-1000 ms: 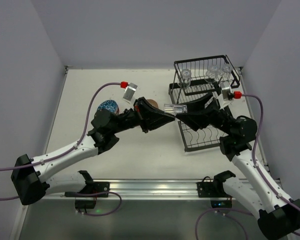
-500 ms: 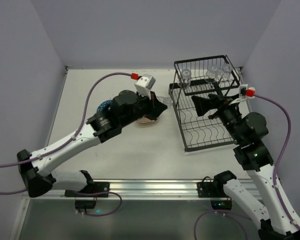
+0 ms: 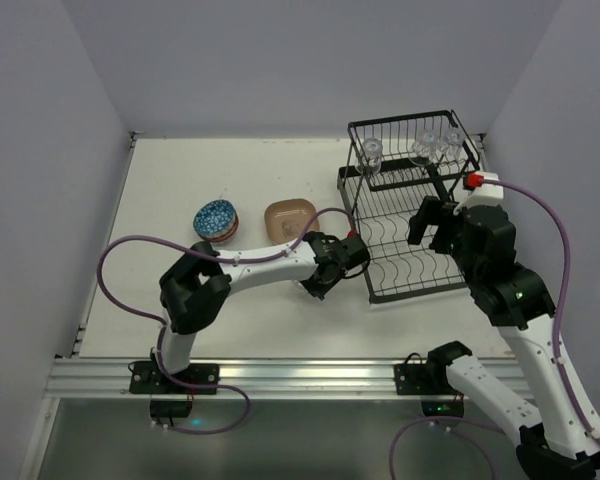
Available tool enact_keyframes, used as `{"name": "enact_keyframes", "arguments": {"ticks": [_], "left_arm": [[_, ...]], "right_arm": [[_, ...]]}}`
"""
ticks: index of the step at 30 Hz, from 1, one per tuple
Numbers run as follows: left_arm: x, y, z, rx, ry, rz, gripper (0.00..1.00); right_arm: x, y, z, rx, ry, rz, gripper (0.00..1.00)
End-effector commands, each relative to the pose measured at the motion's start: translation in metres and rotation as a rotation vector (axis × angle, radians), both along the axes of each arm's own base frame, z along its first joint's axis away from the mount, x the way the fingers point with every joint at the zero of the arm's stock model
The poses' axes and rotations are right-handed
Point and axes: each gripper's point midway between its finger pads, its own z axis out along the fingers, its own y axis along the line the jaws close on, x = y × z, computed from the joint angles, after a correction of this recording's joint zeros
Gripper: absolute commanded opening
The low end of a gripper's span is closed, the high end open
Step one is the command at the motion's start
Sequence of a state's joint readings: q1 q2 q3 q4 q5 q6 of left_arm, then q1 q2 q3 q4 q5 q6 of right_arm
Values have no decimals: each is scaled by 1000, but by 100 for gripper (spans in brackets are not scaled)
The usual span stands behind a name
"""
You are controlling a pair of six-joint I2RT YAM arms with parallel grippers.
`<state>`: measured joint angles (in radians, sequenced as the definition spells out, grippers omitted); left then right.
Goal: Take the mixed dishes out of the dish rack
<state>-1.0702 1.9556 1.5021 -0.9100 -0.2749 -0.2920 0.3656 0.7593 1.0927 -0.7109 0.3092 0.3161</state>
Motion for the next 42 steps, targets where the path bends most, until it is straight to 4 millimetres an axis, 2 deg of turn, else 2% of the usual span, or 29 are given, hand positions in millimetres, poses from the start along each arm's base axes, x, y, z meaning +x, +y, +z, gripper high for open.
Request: {"name": "enact_keyframes", "arguments": {"ticks": [1,7,14,18,19,25,26,27,28,29,31,32,33,34,35,37,38,40,41,42], "left_arm": [[1,-4,20,14,12,-82,0],[-2,-7,6,31,50,-110,0],[-2,-15,5,-32,62,-124,0],[2,-10,2,-57,73,-98,1],[3,-10,1,-62,72,-91,8],[7,-7,7,-81,55,-71,21],[10,-6,10,-83,39,-62,29],[12,-7,18,-102,23,-54,35],[13,-7,23,-114,9,-49,48],[17,-8,30,-131,-15,-40,54],[23,-12,54,-208,-64,-26,67],[26,-11,72,-251,-96,-11,71],[28,-10,81,-272,-115,-2,75],[30,-9,92,-294,-140,7,82],[33,-6,115,-336,-191,33,87],[38,-1,141,-392,-260,74,99],[43,11,168,-443,-335,132,100],[51,25,194,-511,-431,201,100],[55,48,222,-565,-519,282,100],[55,62,217,-559,-538,313,100]], "right_arm": [[-9,-9,-6,-64,44,-9,99],[-9,-4,-12,-66,64,28,99],[-9,2,-15,-57,67,59,99],[-10,3,-14,-54,60,66,99],[-10,3,-14,-54,57,71,99],[-11,4,-11,-52,46,78,99],[-11,4,-10,-51,45,78,99],[-10,4,-8,-49,39,75,99],[-9,4,-7,-47,36,74,99],[-8,5,-5,-42,28,75,99],[-7,8,-1,-28,18,84,99],[-5,9,2,-19,6,82,99],[-3,9,6,-15,-5,78,99],[-1,10,10,-9,-16,76,99],[3,12,16,-3,-31,75,99],[11,11,24,0,-60,56,99],[22,13,33,6,-91,48,99],[36,12,42,4,-110,12,99],[51,14,48,0,-110,-10,99],[59,13,49,-9,-103,-29,99]]}}
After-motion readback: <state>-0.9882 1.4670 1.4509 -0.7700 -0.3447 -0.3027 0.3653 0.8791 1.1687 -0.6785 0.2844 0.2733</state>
